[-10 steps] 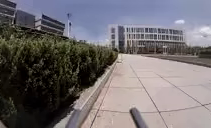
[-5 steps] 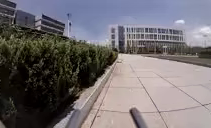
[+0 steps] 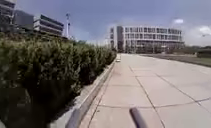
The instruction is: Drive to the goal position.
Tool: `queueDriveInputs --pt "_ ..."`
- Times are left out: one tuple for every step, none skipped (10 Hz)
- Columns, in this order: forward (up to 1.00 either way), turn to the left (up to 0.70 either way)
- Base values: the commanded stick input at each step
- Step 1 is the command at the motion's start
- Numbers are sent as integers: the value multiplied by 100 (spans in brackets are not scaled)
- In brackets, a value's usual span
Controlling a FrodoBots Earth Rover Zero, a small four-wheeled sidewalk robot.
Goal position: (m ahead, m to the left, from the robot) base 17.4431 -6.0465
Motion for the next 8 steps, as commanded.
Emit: queueDriveInputs --pt "-69 0" --pt "-69 0" --pt "-69 0" --pt "-69 0" --pt "-69 0" --pt "-69 0" --pt "-56 0" --pt "0 0"
